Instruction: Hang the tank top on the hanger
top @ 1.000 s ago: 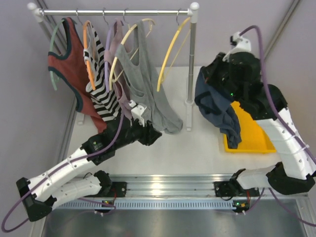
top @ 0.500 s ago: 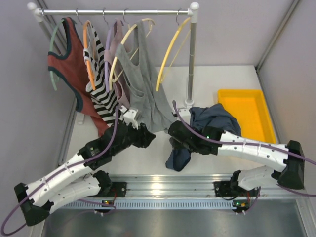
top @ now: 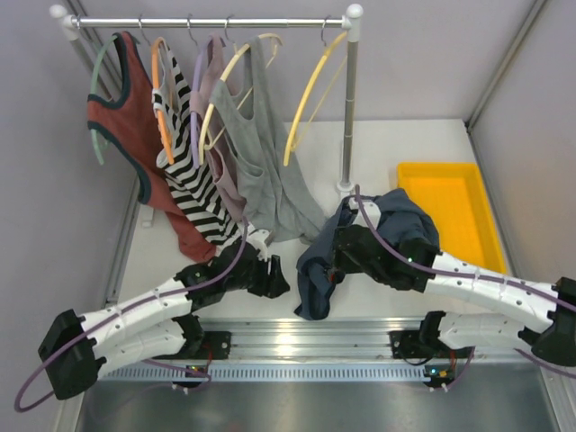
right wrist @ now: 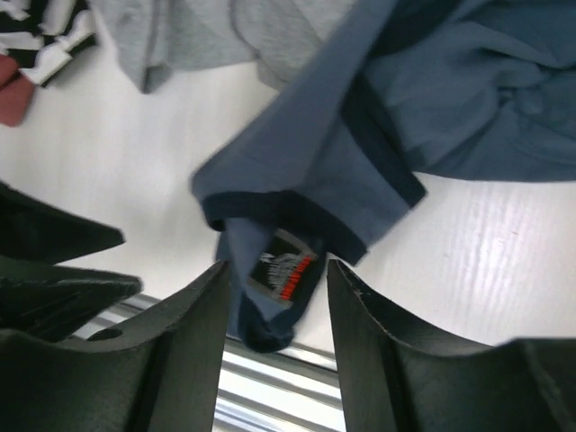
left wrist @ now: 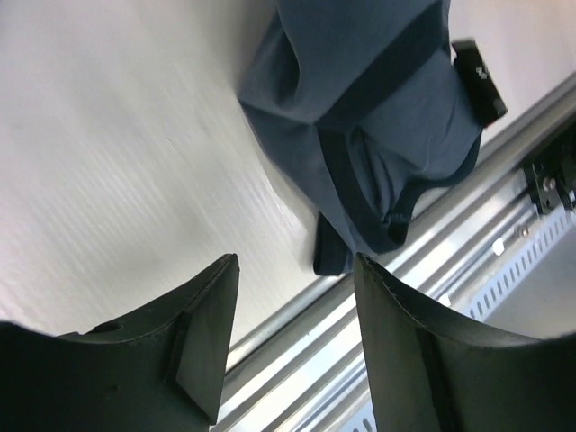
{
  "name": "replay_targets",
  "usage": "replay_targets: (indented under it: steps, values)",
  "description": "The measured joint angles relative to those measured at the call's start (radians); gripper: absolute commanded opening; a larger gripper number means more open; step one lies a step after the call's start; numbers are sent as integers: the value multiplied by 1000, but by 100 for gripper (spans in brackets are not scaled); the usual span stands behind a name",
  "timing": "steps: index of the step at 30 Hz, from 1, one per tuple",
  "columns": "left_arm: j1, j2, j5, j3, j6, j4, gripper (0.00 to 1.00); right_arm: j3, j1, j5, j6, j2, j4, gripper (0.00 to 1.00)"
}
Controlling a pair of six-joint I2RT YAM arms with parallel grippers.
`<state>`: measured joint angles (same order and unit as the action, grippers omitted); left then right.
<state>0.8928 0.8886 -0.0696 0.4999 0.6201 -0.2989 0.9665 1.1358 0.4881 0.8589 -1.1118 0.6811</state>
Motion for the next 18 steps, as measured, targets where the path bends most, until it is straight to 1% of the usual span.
replay_targets:
  steps: [5,7,11,15,18]
  values:
    - [0,33,-107,-76,40,69,60,-174,-133,-56,-21,110,-32,44]
    - [0,44,-142,-100,55,100,60,-229,-197,-102,-55,129,-79,44]
    - [9,87,-192,-133,85,170,60,-296,-296,-196,-138,124,-189,43]
    - [34,139,-212,-154,111,242,60,-315,-370,-282,-218,78,-294,44]
    - [55,182,-214,-162,129,286,59,-328,-403,-338,-258,45,-359,44]
